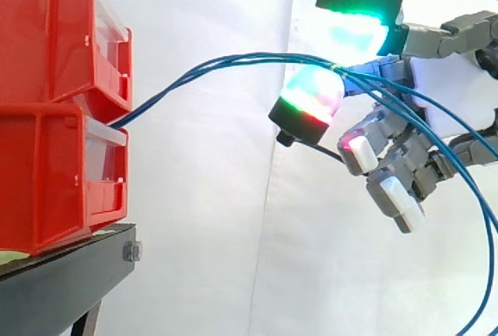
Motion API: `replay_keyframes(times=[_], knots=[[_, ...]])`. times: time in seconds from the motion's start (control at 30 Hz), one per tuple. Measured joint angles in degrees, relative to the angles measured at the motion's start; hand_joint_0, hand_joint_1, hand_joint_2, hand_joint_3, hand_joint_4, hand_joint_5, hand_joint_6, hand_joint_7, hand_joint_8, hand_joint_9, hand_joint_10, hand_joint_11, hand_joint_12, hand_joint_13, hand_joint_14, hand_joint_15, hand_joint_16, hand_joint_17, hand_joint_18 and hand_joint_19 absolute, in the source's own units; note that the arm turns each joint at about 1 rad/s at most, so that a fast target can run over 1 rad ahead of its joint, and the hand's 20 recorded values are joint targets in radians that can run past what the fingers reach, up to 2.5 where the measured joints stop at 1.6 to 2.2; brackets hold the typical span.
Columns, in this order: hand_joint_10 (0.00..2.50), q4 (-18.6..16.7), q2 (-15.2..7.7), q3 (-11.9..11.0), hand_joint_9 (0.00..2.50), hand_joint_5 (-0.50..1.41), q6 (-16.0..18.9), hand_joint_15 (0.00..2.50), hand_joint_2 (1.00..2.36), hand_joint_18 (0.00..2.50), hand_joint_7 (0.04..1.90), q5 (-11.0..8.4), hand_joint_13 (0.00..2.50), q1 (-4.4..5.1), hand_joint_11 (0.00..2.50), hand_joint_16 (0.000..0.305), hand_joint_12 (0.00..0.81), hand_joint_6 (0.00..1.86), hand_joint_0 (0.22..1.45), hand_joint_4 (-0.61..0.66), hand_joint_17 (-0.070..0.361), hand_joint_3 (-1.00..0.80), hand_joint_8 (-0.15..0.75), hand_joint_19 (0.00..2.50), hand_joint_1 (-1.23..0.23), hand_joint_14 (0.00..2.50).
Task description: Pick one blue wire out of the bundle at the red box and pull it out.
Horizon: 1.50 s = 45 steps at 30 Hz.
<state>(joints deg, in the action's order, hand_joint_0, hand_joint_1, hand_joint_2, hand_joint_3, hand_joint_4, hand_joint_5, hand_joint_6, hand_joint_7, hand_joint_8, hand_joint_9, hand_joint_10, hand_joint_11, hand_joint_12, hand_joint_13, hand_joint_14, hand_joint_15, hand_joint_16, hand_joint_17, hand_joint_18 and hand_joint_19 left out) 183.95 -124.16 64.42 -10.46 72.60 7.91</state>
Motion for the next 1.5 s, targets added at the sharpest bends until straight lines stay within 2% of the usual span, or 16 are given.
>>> replay_keyframes(times=[0.27, 0.47, 0.67, 0.73, 0.8, 0.93, 1.03, 1.07, 1.13, 1.2, 1.37, 1.5], knots=[[0.01, 0.06, 0.03, 0.00, 1.02, -0.25, 0.00, 0.60, 1.00, 0.84, 0.79, 0.00, 0.99, 0.00, 0.65, 0.037, 0.355, 0.91, 0.60, -0.07, 0.084, -0.50, 0.231, 0.62, -0.53, 0.02], [0.01, 0.07, 0.02, 0.00, 1.01, -0.24, 0.00, 0.61, 1.00, 0.81, 0.77, 0.00, 0.97, 0.00, 0.64, 0.041, 0.380, 0.88, 0.53, 0.01, 0.093, -0.50, 0.269, 0.64, -0.44, 0.02], [0.01, 0.06, 0.02, 0.00, 0.99, -0.24, 0.00, 0.61, 1.00, 0.75, 0.74, -0.06, 0.94, 0.01, 0.64, 0.043, 0.386, 0.87, 0.52, 0.04, 0.097, -0.50, 0.283, 0.66, -0.37, 0.02], [0.01, 0.05, 0.02, 0.00, 0.96, -0.19, 0.00, 0.58, 1.00, 0.67, 0.84, -0.07, 0.90, 0.01, 0.55, 0.042, 0.383, 0.78, 0.53, 0.06, 0.095, -0.50, 0.285, 0.67, -0.30, 0.02], [0.01, 0.03, 0.02, 0.00, 0.94, -0.12, 0.00, 0.54, 1.00, 0.61, 1.07, -0.09, 0.84, 0.01, 0.43, 0.043, 0.378, 0.64, 0.55, 0.15, 0.096, -0.50, 0.291, 0.64, -0.26, 0.02], [0.01, 0.05, 0.01, 0.00, 0.93, -0.09, 0.00, 0.53, 1.00, 0.58, 1.16, -0.09, 0.81, 0.01, 0.43, 0.042, 0.380, 0.60, 0.54, 0.17, 0.095, -0.50, 0.296, 0.62, -0.26, 0.02], [0.01, 0.12, 0.01, 0.00, 0.93, -0.10, 0.00, 0.52, 1.00, 0.60, 1.12, -0.09, 0.81, 0.03, 0.47, 0.045, 0.399, 0.64, 0.50, 0.14, 0.101, -0.50, 0.316, 0.58, -0.33, 0.02], [0.01, 0.15, 0.00, 0.00, 0.93, -0.12, 0.00, 0.51, 1.00, 0.61, 0.99, -0.09, 0.80, 0.05, 0.48, 0.046, 0.407, 0.70, 0.49, 0.15, 0.104, -0.50, 0.324, 0.56, -0.37, 0.02], [0.01, 0.21, 0.02, 0.00, 0.92, -0.14, 0.00, 0.51, 1.00, 0.61, 0.90, -0.09, 0.80, 0.06, 0.50, 0.046, 0.405, 0.75, 0.49, 0.13, 0.105, -0.50, 0.326, 0.55, -0.41, 0.02], [0.01, 0.24, 0.03, 0.00, 0.89, -0.18, 0.00, 0.51, 1.00, 0.61, 0.82, -0.08, 0.80, 0.07, 0.52, 0.047, 0.409, 0.83, 0.49, 0.12, 0.105, -0.50, 0.318, 0.52, -0.52, 0.02], [0.01, 0.26, 0.03, 0.00, 0.87, -0.22, 0.00, 0.50, 1.00, 0.62, 0.83, -0.03, 0.79, 0.09, 0.59, 0.040, 0.384, 0.89, 0.56, 0.11, 0.090, -0.50, 0.301, 0.53, -0.69, 0.02], [0.01, 0.26, 0.01, 0.00, 0.89, -0.22, 0.00, 0.51, 1.00, 0.65, 0.79, -0.05, 0.81, 0.09, 0.63, 0.039, 0.372, 0.92, 0.62, 0.09, 0.087, -0.47, 0.293, 0.52, -0.73, 0.02]])
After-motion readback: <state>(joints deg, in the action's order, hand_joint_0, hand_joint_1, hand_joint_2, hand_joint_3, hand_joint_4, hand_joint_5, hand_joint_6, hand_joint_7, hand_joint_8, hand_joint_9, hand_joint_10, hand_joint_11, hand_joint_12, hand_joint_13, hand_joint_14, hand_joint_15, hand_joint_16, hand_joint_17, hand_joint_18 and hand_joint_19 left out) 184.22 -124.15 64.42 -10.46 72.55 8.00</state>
